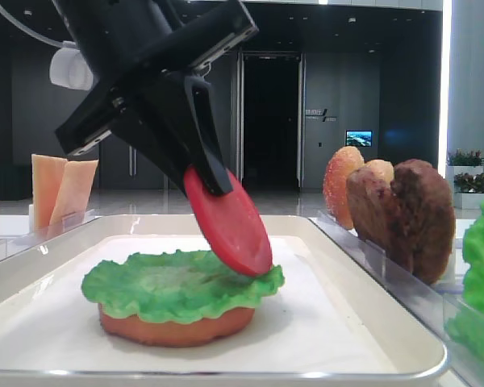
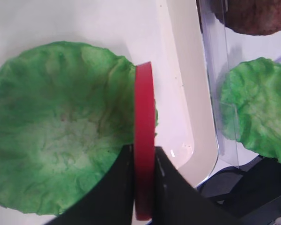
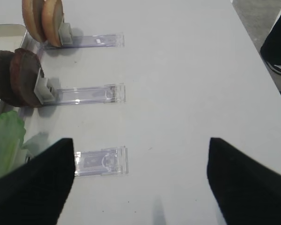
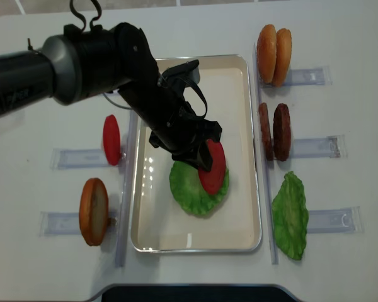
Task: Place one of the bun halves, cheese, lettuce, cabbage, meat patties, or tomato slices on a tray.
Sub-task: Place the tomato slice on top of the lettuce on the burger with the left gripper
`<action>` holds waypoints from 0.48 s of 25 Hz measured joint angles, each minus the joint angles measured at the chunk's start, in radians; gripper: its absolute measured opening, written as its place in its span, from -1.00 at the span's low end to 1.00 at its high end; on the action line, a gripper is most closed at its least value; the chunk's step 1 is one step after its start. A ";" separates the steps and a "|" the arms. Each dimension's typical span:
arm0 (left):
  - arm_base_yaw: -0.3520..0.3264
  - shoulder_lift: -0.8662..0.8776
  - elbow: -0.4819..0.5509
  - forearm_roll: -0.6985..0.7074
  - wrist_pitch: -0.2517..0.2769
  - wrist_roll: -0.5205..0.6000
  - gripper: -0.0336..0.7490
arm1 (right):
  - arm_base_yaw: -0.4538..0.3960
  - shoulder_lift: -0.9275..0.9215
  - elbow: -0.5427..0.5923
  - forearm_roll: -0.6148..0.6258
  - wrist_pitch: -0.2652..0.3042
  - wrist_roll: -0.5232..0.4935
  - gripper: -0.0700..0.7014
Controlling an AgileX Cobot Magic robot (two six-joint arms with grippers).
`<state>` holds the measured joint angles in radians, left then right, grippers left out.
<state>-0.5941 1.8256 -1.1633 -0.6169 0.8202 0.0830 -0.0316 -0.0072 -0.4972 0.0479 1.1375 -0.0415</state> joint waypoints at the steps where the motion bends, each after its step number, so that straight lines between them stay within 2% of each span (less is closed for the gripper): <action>1: 0.000 0.002 0.000 -0.002 0.002 0.000 -0.79 | 0.000 0.000 0.000 0.000 0.000 0.000 0.68; 12: 0.000 0.015 0.000 -0.011 0.004 0.002 -0.79 | 0.000 0.000 0.000 0.000 0.000 0.000 0.68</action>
<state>-0.5941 1.8411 -1.1633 -0.6275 0.8246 0.0853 -0.0316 -0.0072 -0.4972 0.0479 1.1375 -0.0415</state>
